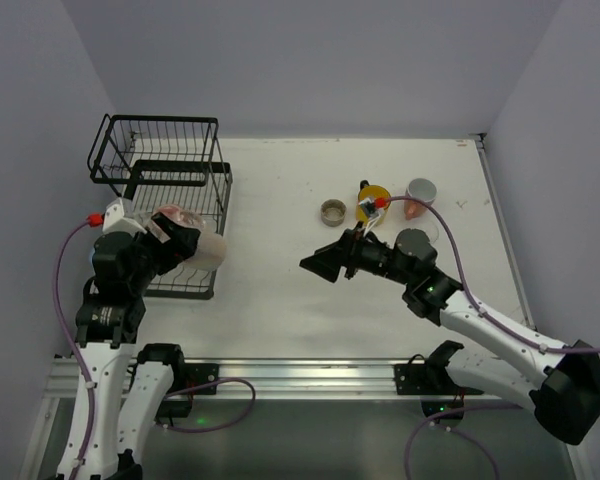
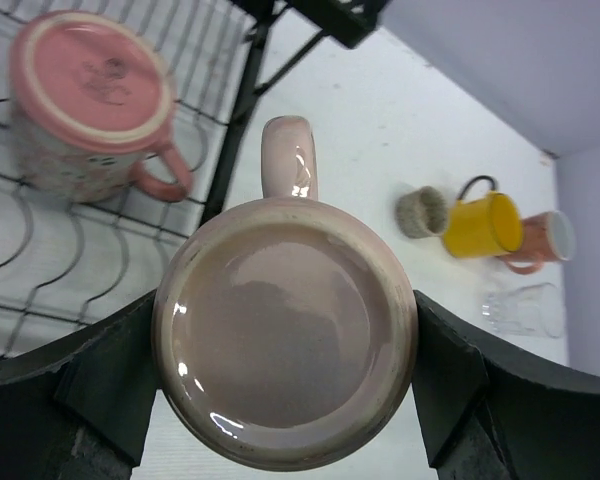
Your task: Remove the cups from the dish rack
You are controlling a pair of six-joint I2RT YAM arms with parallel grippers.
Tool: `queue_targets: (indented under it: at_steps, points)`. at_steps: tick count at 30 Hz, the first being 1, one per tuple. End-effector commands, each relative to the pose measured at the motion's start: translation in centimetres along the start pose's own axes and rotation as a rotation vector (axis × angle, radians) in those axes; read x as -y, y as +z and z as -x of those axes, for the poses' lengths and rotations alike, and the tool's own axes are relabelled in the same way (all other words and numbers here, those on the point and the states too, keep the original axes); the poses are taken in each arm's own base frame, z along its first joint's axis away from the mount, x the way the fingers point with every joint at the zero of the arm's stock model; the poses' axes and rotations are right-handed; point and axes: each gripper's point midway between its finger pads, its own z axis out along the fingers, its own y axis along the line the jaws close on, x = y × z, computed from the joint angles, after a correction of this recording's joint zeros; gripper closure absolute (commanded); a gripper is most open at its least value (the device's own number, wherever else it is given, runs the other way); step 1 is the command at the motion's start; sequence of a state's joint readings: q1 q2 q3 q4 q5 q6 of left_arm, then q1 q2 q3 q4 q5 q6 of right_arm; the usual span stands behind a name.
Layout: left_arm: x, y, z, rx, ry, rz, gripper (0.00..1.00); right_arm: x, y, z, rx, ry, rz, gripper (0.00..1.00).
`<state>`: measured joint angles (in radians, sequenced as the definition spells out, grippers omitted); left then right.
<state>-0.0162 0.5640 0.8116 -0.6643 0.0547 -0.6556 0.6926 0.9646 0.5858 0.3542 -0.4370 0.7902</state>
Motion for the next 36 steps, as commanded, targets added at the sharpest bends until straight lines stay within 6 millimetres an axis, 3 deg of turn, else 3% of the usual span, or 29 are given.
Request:
queue_targets:
  at_steps: [1, 2, 4, 9, 10, 12, 18, 24, 25, 28, 31, 32, 33, 34, 36]
  points:
    - [9.6, -3.2, 3.6, 0.07, -0.065, -0.451, 0.75, -3.2, 1.4, 1.7, 0.064, -0.051, 0.097, 0.05]
    - [11.1, -3.6, 4.3, 0.098, -0.074, -0.539, 0.75, -3.6, 1.6, 1.8, 0.074, -0.056, 0.111, 0.05]
    - [12.3, -3.5, 2.6, 0.019, -0.139, -0.643, 0.76, -3.9, 2.1, 1.2, 0.071, -0.047, 0.12, 0.05]
    - [14.8, -3.7, 1.2, -0.023, -0.195, -0.828, 0.79, -5.7, 3.1, 1.7, 0.103, -0.027, 0.178, 0.12]
    - [15.8, -4.6, 1.1, -0.037, -0.218, -0.894, 0.79, -5.9, 3.3, 1.7, 0.107, -0.027, 0.18, 0.12]
    - [16.0, -4.3, 0.2, -0.069, -0.244, -0.912, 0.8, -6.3, 3.8, 2.1, 0.12, -0.026, 0.18, 0.12]
    - [17.6, -6.4, -0.5, -0.093, -0.284, -1.016, 0.8, -6.7, 4.6, 3.1, 0.16, -0.009, 0.173, 0.14]
    - [16.8, -6.3, -1.7, -0.107, -0.299, -1.012, 0.75, -9.8, 5.7, 4.2, 0.17, 0.002, 0.262, 0.39]
    - [16.7, -6.3, -1.8, -0.111, -0.301, -1.011, 0.74, -9.6, 6.2, 4.0, 0.16, 0.015, 0.261, 0.41]
    - [16.4, -6.1, -2.5, -0.128, -0.299, -1.007, 0.65, -10.1, 6.8, 3.9, 0.159, 0.041, 0.288, 0.48]
    - [16.0, -5.7, -3.2, -0.144, -0.295, -0.999, 0.47, -10.1, 7.1, 4.0, 0.169, 0.054, 0.302, 0.57]
    - [15.9, -5.5, -3.5, -0.152, -0.294, -0.992, 0.34, -9.9, 7.2, 3.9, 0.169, 0.056, 0.297, 0.61]
    - [15.9, -5.5, -3.6, -0.151, -0.281, -0.994, 0.28, -9.8, 7.2, 3.9, 0.169, 0.057, 0.292, 0.76]
    - [15.8, -5.3, -3.7, -0.156, -0.276, -0.989, 0.18, -9.4, 7.2, 3.9, 0.172, 0.063, 0.272, 0.83]
    - [15.9, -5.3, -3.7, -0.153, -0.257, -0.988, 0.09, -9.0, 6.7, 3.8, 0.179, 0.047, 0.247, 0.96]
